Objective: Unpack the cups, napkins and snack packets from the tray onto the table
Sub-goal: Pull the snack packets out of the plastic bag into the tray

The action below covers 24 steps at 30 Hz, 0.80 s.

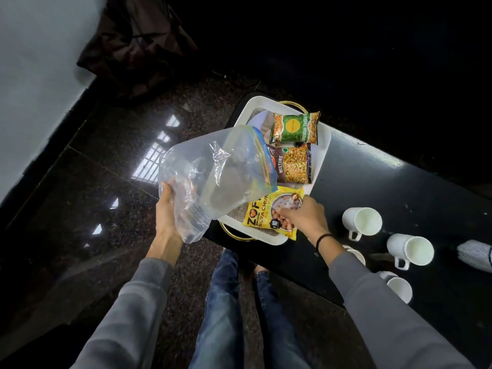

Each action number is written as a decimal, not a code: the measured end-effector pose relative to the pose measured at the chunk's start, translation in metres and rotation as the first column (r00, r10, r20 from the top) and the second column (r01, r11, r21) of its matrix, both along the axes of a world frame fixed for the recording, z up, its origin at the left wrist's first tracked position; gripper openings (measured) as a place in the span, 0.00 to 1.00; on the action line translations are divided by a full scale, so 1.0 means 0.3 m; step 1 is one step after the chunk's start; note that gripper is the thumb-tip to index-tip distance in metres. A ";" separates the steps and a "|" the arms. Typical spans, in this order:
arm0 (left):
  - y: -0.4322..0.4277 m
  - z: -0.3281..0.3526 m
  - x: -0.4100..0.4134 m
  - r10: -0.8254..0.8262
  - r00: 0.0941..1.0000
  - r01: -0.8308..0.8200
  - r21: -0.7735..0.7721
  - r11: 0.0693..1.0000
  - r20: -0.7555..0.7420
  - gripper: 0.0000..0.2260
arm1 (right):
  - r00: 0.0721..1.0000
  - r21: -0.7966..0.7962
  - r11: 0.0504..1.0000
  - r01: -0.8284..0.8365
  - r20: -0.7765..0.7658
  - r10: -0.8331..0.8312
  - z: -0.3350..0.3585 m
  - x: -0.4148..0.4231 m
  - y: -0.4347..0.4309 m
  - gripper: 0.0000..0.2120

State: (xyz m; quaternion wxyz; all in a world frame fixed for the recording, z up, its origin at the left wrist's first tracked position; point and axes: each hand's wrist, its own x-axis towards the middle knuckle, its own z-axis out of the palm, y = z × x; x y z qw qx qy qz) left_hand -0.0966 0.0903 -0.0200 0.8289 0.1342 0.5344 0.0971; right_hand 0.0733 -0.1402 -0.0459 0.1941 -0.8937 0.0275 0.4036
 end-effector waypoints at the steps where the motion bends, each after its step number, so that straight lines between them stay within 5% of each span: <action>1: -0.004 -0.005 0.006 0.000 1.000 0.000 0.020 1.000 -0.029 0.32 | 0.998 -0.027 0.998 -0.062 0.007 0.062 0.008 0.007 -0.005 0.20; 8: -0.043 0.007 0.056 0.027 0.978 0.017 0.210 0.978 -0.205 0.25 | 0.982 0.058 0.995 -0.085 -0.166 0.094 0.027 0.045 -0.039 0.12; 13: -0.056 -0.027 0.076 0.007 0.981 0.037 0.220 0.975 -0.195 0.26 | 0.987 -0.041 0.986 -0.160 -0.033 0.159 0.037 0.043 -0.045 0.17; 17: -0.072 -0.041 0.077 -0.032 0.972 0.086 0.224 0.971 -0.233 0.27 | 0.995 0.059 0.993 -0.098 0.014 0.097 0.061 0.060 -0.047 0.14; 20: -0.089 -0.018 0.087 -0.037 0.976 0.090 0.245 0.965 -0.214 0.26 | 0.974 0.311 0.927 0.208 -0.151 -0.168 0.116 0.085 -0.024 0.13; 24: -0.116 0.063 0.109 -0.011 0.995 0.029 0.200 0.979 -0.094 0.25 | 0.766 0.430 0.677 0.597 -0.554 -0.324 0.240 0.121 0.014 0.27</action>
